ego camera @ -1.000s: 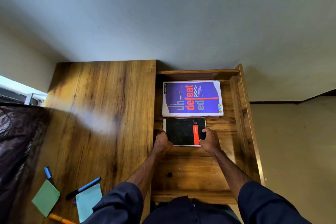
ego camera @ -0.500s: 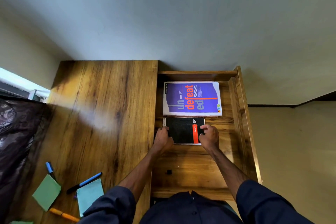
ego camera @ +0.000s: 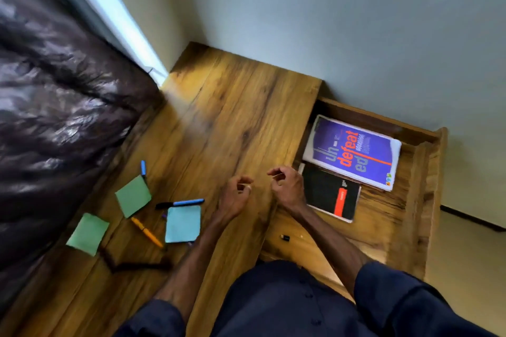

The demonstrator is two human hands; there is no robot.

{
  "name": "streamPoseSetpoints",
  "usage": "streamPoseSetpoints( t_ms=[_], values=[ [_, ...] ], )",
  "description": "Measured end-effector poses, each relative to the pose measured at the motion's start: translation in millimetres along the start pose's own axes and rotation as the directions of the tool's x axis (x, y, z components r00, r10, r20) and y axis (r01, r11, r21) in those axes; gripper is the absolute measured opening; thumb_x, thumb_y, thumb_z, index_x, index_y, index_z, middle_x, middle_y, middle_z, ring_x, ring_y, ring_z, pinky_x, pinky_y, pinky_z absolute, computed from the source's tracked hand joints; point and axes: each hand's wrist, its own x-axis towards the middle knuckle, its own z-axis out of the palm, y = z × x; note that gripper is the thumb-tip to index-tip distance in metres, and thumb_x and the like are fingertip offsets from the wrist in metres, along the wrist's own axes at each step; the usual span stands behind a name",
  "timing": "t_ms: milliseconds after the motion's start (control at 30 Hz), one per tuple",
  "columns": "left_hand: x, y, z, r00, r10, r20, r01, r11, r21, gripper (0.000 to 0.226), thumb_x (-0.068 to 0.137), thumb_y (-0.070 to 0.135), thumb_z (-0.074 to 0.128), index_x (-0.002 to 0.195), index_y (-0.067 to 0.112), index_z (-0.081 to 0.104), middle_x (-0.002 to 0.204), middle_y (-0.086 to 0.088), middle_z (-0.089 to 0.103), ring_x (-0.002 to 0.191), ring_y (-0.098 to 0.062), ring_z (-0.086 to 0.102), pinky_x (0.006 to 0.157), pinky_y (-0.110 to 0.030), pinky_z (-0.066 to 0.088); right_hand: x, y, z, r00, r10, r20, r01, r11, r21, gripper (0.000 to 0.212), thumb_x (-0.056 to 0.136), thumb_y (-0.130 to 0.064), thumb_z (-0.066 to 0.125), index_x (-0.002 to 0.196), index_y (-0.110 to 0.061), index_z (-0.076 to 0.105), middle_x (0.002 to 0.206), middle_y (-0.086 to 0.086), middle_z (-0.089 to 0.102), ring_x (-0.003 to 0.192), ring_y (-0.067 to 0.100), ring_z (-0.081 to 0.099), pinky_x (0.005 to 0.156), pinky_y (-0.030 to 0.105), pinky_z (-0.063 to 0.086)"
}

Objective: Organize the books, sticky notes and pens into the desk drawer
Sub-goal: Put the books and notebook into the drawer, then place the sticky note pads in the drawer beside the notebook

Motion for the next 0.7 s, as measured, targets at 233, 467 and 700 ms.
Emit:
streamPoseSetpoints(
  t_ms=[233, 467, 700],
  values=[
    [-42, -63, -53, 0.946, -0.183, -0.267, 0.144, 0.977, -0.159, 0.019, 0.088, 0.008, 0.062, 0.101, 0.018, 0.072, 0.097, 0.006, 0.075, 0.091, -0.009, 0.07, 0.084, -0.024, 0.054, -30, -51, 73, 0.928, -0.159, 0.337, 0.166, 0.986, 0.008, 0.023, 0.075, 0.001, 0.063, 0.09, -0.012, 0.075, 0.088, -0.002, 0.074, 0.077, 0.01, 0.067, 0.072, 0.023, 0.054],
    [-94, -121, -88, 0.812, -0.34, -0.474, 0.223, 0.932, -0.287, 0.025, 0.086, 0.004, 0.058, 0.093, 0.025, 0.069, 0.095, 0.009, 0.074, 0.09, -0.008, 0.069, 0.081, -0.028, 0.056, -51, -62, 133, 0.846, -0.171, 0.504, 0.204, 0.979, -0.01, 0.025, 0.07, -0.005, 0.061, 0.09, -0.016, 0.072, 0.084, -0.002, 0.072, 0.074, 0.016, 0.067, 0.068, 0.035, 0.056],
    [-106, -139, -96, 0.774, -0.393, -0.497, 0.434, 0.9, -0.037, 0.038, 0.084, 0.03, 0.075, 0.115, 0.015, 0.059, 0.117, -0.003, 0.065, 0.112, -0.025, 0.058, 0.094, -0.037, 0.043, -64, -68, 137, 0.857, -0.135, 0.498, 0.179, 0.983, -0.041, 0.026, 0.074, -0.001, 0.069, 0.086, -0.025, 0.069, 0.081, -0.009, 0.069, 0.072, 0.004, 0.064, 0.066, 0.026, 0.054]
  ],
)
